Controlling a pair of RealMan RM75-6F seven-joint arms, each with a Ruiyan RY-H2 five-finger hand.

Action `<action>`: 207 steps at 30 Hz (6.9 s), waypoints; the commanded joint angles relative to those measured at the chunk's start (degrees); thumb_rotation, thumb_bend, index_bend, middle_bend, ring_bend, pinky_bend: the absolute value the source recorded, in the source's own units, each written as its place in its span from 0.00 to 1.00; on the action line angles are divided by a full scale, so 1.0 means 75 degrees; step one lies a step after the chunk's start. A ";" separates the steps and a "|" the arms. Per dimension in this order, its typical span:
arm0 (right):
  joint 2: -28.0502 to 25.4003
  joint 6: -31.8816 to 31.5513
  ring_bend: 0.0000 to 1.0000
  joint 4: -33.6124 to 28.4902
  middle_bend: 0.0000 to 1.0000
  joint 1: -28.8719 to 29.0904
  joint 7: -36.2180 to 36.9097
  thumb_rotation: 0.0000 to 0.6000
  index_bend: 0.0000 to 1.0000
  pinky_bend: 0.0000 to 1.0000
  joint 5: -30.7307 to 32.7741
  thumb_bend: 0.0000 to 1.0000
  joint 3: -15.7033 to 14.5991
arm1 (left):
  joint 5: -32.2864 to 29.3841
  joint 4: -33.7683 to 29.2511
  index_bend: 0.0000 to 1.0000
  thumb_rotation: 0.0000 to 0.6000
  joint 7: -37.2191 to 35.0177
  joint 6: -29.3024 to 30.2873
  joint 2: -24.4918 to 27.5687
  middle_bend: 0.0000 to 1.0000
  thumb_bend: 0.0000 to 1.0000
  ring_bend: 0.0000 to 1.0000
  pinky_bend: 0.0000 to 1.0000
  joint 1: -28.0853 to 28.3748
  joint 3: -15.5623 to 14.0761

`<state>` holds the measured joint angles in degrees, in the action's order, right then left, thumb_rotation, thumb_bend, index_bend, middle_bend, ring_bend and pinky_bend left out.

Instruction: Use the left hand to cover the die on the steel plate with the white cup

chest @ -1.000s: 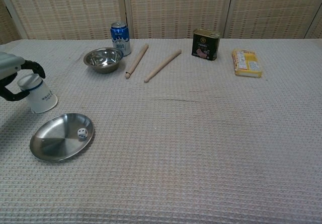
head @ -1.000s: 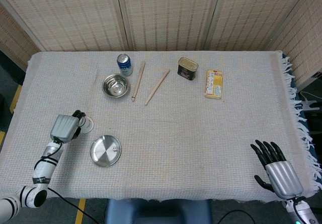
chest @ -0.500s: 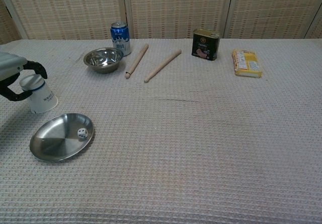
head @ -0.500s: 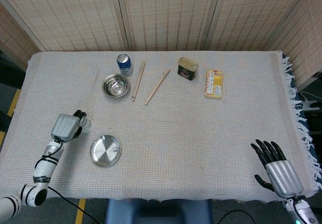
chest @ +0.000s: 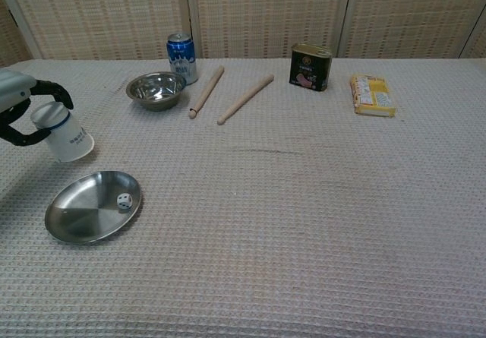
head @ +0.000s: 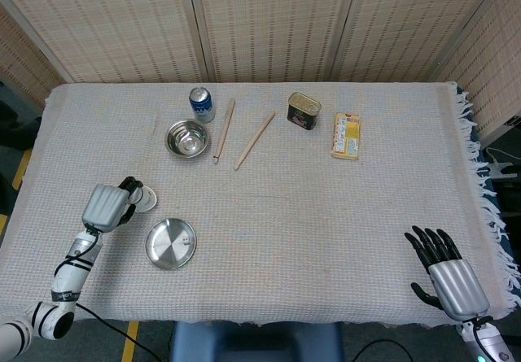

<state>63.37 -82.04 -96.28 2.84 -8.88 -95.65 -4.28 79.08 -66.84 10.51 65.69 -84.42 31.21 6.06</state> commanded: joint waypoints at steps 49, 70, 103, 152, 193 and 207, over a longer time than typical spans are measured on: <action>-0.0116 -0.0174 0.00 -0.0065 0.00 -0.0059 0.0166 1.00 0.00 0.00 -0.0289 0.13 -0.0118 | 0.0599 -0.2453 0.73 1.00 0.1986 0.0165 0.0638 1.00 0.49 0.83 0.97 -0.0683 -0.0766; -0.0057 -0.0019 0.00 -0.0089 0.00 -0.0051 -0.0003 1.00 0.00 0.00 -0.0061 0.14 -0.0078 | 0.1146 -0.2701 0.70 1.00 0.0751 0.0216 0.0748 0.98 0.49 0.83 0.97 -0.0610 -0.0770; 0.0028 -0.0049 0.00 -0.0095 0.00 -0.0089 -0.0114 1.00 0.00 0.00 -0.0142 0.14 -0.0113 | 0.0415 -0.2931 0.71 1.00 0.0437 -0.0641 0.1382 0.99 0.55 0.85 0.97 -0.0623 -0.0817; -0.0040 0.0061 0.00 -0.0174 0.00 -0.0056 -0.0040 1.00 0.00 0.00 -0.0100 0.14 -0.0152 | -0.0136 -0.2430 0.69 1.00 0.0749 0.0407 0.1472 0.98 0.56 0.85 0.97 -0.0983 -0.0259; -0.0022 0.0197 0.00 -0.0204 0.00 -0.0019 -0.0126 1.00 0.00 0.00 -0.0051 0.14 -0.0194 | -0.0921 -0.1966 0.00 1.00 -0.0382 -0.0711 0.1864 0.00 0.34 0.01 0.40 -0.0965 -0.0265; 0.0169 -0.0683 0.00 0.0105 0.00 -0.0165 -0.0022 1.00 0.00 0.00 -0.0556 0.15 0.0016 | 0.1758 -0.1976 0.00 1.00 -0.1882 0.3023 0.2040 0.00 0.31 0.00 0.19 -0.2899 -0.1357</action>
<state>63.46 -85.11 -97.04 2.02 -9.18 -98.47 -5.03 85.89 -83.03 -0.91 79.72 -69.28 15.48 -0.29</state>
